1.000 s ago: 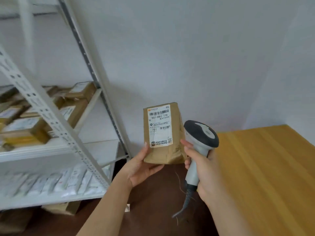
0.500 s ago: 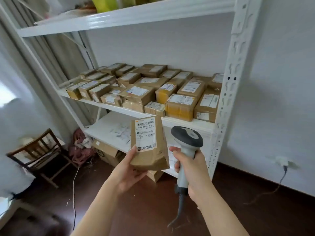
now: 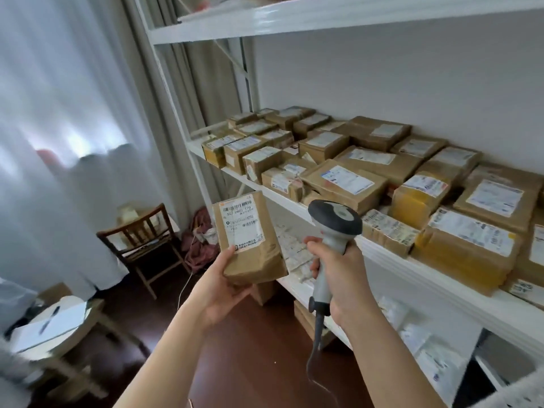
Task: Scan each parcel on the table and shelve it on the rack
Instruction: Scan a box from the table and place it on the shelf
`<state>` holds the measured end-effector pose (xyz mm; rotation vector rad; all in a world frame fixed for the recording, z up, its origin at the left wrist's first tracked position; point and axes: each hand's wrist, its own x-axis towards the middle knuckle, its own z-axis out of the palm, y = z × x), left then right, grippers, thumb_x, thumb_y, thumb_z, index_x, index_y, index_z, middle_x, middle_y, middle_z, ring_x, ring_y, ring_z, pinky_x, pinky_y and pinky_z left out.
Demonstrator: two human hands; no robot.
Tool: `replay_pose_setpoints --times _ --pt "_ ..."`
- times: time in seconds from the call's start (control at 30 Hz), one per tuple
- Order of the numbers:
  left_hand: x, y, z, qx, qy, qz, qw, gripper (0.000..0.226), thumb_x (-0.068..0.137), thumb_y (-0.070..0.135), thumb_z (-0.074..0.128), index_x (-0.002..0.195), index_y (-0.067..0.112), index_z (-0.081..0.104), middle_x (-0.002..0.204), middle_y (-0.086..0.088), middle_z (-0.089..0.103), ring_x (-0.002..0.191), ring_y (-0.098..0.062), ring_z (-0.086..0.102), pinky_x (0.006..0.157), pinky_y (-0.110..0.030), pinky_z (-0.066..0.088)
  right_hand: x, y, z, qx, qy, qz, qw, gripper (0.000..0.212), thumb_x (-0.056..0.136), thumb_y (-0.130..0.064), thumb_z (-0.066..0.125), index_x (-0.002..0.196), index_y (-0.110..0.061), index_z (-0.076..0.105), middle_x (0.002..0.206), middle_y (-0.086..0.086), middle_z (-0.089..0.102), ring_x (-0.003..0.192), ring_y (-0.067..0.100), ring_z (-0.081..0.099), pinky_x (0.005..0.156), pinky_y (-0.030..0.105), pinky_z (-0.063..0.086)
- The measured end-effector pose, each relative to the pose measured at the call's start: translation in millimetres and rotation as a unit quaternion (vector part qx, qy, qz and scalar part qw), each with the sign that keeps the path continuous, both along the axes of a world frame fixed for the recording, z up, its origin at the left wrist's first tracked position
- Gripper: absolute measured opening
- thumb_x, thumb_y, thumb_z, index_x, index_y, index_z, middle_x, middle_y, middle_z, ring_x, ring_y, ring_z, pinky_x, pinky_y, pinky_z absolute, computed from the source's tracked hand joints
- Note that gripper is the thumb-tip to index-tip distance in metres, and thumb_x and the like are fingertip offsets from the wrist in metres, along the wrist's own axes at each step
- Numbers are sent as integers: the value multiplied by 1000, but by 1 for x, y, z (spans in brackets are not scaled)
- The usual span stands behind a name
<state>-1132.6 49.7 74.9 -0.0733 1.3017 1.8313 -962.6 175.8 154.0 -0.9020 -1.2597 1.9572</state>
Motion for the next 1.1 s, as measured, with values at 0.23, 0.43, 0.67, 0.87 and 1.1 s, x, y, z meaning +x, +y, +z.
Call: replay_pose_setpoints --times 0.23,0.43,0.67,0.87,1.1 --pt "-107 30 22 10 -8 89 996 40 88 40 66 123 20 62 118 -9 70 112 -23 63 104 -44 46 -124 32 10 -17 -2 48 999 19 87 -11 71 101 -20 62 77 0 63 58 8 54 61 27 49" --pt "-220 38 16 -2 5 126 992 40 88 33 65 125 19 58 119 -13 66 107 -28 63 102 -47 48 -232 41 -1 0 -7 50 999 20 87 -8 70 101 -18 60 76 1 63 56 8 55 56 23 48" --pt "-361 38 19 53 -11 140 989 23 89 21 56 110 15 62 100 -10 70 94 -26 65 101 -49 48 -365 35 -6 4 -8 14 1000 22 88 -7 70 105 -16 60 78 1 62 55 6 56 55 22 48" --pt "-474 39 25 40 26 181 982 22 88 19 58 109 11 61 110 -13 65 101 -29 60 96 -44 47 -460 31 -3 30 -25 30 999 28 86 -5 72 111 -14 62 82 1 66 60 8 57 58 23 49" --pt "-557 72 27 -2 34 251 967 37 89 23 69 122 12 56 110 -9 68 101 -25 68 78 -33 57 -531 55 -7 56 -81 54 994 24 84 -3 73 106 -9 64 78 3 66 58 7 58 61 27 50"
